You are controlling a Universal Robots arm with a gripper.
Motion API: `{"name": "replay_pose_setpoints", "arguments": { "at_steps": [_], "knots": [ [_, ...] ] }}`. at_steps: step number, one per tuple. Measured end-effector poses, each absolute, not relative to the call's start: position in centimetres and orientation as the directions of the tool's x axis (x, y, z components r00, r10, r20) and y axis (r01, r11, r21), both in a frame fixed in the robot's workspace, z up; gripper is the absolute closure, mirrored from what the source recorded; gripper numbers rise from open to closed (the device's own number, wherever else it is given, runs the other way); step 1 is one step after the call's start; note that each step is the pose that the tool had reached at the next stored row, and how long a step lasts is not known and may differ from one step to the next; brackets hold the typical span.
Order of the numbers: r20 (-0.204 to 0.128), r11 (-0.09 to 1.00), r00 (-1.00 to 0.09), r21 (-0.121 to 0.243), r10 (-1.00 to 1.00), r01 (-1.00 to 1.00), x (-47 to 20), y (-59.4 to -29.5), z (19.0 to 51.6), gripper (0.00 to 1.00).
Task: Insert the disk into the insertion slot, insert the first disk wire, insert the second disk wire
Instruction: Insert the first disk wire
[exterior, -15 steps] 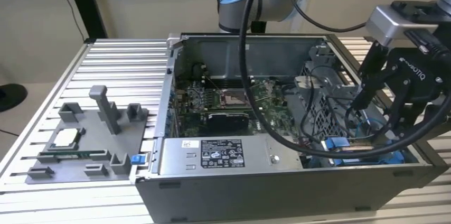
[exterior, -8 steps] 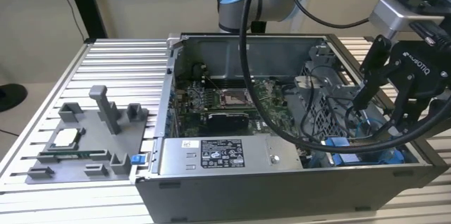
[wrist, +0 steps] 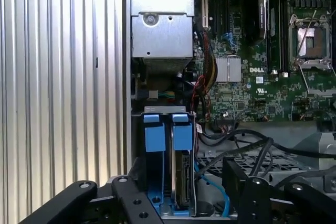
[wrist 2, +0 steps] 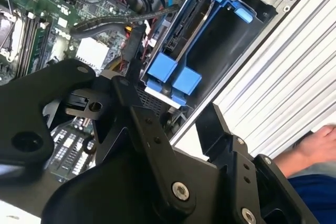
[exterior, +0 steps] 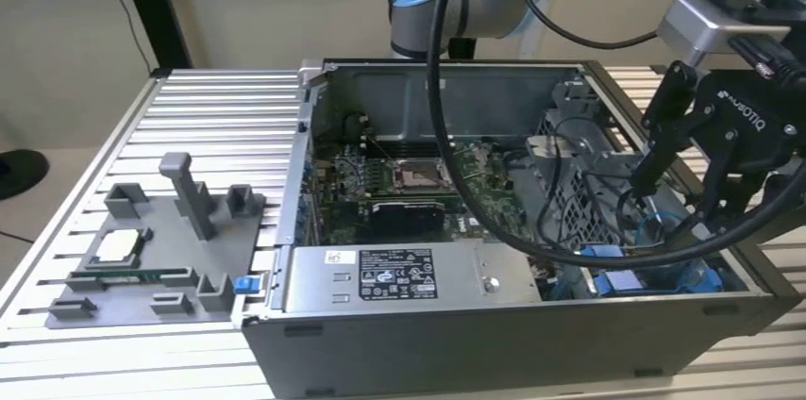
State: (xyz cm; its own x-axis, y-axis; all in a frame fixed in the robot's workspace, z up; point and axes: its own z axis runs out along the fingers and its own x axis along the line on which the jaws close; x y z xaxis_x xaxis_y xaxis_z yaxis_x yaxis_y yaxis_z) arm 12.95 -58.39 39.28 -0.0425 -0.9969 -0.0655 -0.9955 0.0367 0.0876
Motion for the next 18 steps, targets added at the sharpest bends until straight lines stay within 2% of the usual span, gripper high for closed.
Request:
{"name": "replay_pose_setpoints", "arguments": {
  "at_steps": [10, 18],
  "knots": [
    [-0.058, 0.037, -0.042, 0.086, -0.997, -0.996, 13.0, -56.5, 39.3, 0.0],
    [-0.033, -0.003, 0.002, 0.028, -0.999, -1.0, 13.0, -55.8, 39.1, 0.0]
  ]
}}
